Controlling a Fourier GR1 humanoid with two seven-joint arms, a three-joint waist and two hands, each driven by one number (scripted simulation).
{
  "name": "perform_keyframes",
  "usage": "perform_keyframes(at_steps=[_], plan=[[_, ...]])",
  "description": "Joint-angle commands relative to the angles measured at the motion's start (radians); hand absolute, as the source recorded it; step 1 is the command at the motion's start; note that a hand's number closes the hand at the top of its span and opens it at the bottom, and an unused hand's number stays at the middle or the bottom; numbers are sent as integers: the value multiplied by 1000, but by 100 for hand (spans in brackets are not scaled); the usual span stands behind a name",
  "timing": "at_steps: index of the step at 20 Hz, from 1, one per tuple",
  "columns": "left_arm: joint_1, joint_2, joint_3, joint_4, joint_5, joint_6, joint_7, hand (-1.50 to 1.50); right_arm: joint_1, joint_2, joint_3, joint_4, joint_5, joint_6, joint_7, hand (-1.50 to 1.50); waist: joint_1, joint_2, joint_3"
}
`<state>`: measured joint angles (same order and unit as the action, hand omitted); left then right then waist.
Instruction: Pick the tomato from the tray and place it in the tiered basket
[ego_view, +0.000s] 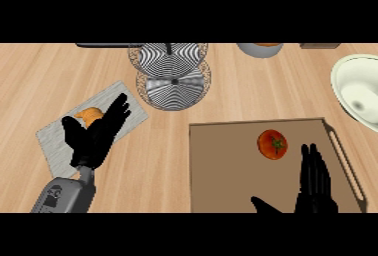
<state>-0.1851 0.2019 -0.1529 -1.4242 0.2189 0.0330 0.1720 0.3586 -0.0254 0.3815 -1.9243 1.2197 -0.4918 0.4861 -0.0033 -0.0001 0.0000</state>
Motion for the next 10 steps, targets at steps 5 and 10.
perform_keyframes(at_steps=[5, 10], plan=[[9, -19, 43, -23, -26, -42, 28, 0, -127, 6, -76, 98, -23, -14, 21, -150, 2, 0, 0], [106, -11, 53, -149, -14, -73, 39, 0, -70, -7, -59, 144, -82, -110, -65, -150, 4, -1, 0]])
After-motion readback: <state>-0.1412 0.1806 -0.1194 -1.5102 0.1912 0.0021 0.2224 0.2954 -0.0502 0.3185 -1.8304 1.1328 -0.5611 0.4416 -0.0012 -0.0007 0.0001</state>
